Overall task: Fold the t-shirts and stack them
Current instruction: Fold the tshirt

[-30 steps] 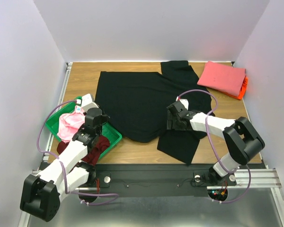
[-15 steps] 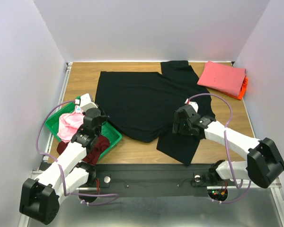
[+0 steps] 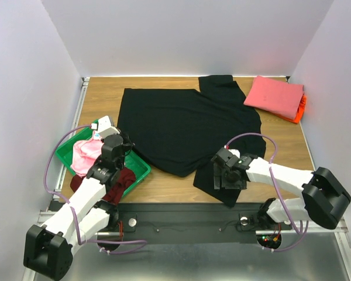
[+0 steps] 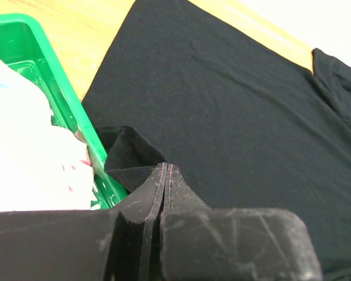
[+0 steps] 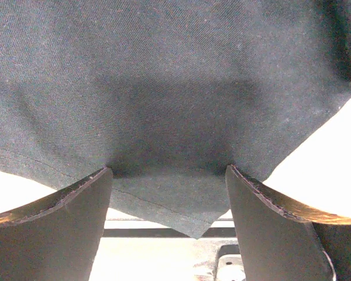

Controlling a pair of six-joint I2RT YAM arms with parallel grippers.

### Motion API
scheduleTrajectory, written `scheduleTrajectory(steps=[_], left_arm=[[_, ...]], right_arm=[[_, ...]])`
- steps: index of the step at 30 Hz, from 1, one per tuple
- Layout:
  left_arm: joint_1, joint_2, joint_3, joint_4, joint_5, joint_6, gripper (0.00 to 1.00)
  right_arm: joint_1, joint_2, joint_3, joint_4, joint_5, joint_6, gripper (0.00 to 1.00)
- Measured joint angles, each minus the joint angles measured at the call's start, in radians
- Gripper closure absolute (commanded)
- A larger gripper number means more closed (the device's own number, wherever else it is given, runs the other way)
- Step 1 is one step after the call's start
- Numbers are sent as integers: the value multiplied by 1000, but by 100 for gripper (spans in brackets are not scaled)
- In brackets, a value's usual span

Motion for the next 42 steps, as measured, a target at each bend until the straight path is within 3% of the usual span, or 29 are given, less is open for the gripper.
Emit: scheduleTrajectory(steps=[14, 26, 30, 33, 35, 36, 37, 42], left_arm=[[0, 0, 0, 0, 14, -2, 100], [0, 0, -2, 0, 13, -2, 100], [0, 0, -2, -1, 12, -2, 100], [0, -3, -2, -1, 11, -2, 100], [0, -6, -2, -1, 10, -2, 100], [0, -6, -2, -1, 10, -2, 100], [0, -6, -2, -1, 10, -2, 100], [0, -14, -2, -2, 3, -3, 100]], right_arm=[[35, -113, -7, -148, 21, 118, 18], [61, -89, -61, -125, 6, 157, 28], [75, -88, -65, -99, 6, 167, 45], [80, -92, -72, -76, 9, 176, 64], [80, -92, -72, -73, 13, 180, 81], [80, -92, -72, -72, 17, 185, 94], [80, -92, -71, -71, 16, 182, 100], [80, -132, -72, -40, 46, 180, 100]])
